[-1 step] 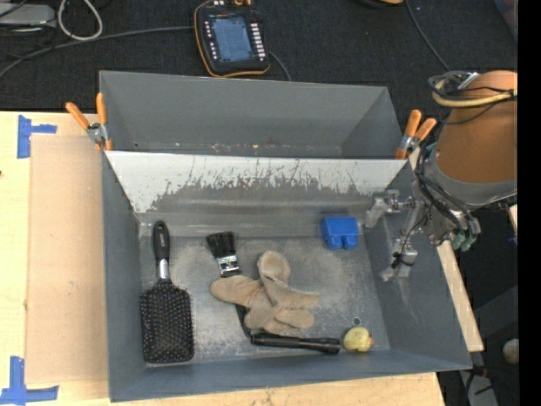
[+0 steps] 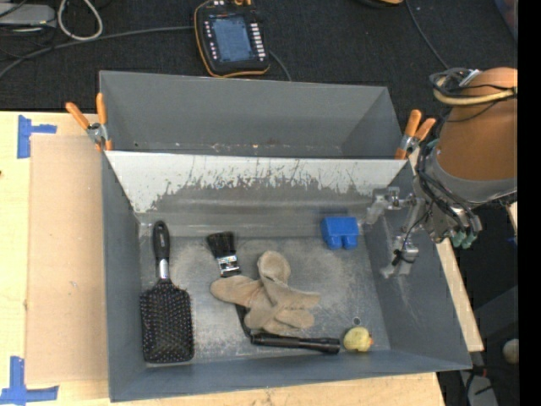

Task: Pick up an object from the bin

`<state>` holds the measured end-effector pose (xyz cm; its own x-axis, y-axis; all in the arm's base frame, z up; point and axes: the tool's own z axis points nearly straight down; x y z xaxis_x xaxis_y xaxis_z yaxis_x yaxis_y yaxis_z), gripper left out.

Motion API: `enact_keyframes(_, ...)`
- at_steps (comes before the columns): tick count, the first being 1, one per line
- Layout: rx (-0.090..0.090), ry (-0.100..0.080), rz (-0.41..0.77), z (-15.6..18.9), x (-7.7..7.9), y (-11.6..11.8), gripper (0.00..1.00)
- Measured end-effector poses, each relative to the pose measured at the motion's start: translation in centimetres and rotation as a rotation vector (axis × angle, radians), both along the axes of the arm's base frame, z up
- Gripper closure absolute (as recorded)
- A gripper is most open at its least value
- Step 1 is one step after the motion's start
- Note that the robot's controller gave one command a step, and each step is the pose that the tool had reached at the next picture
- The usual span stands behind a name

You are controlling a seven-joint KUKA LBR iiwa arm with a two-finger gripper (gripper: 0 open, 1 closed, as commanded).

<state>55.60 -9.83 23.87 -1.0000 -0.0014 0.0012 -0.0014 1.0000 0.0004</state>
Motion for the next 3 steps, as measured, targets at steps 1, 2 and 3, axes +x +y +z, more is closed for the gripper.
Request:
enact_keyframes(1,0.001,0.001,0.04,-14.0,-5.4,7.5,0.0)
enact_keyframes(2,-0.003,-0.011,0.247,-7.8,-4.2,7.5,0.0)
enact_keyframes(3,0.004,0.011,0.057,-13.8,-8.2,14.2,0.0)
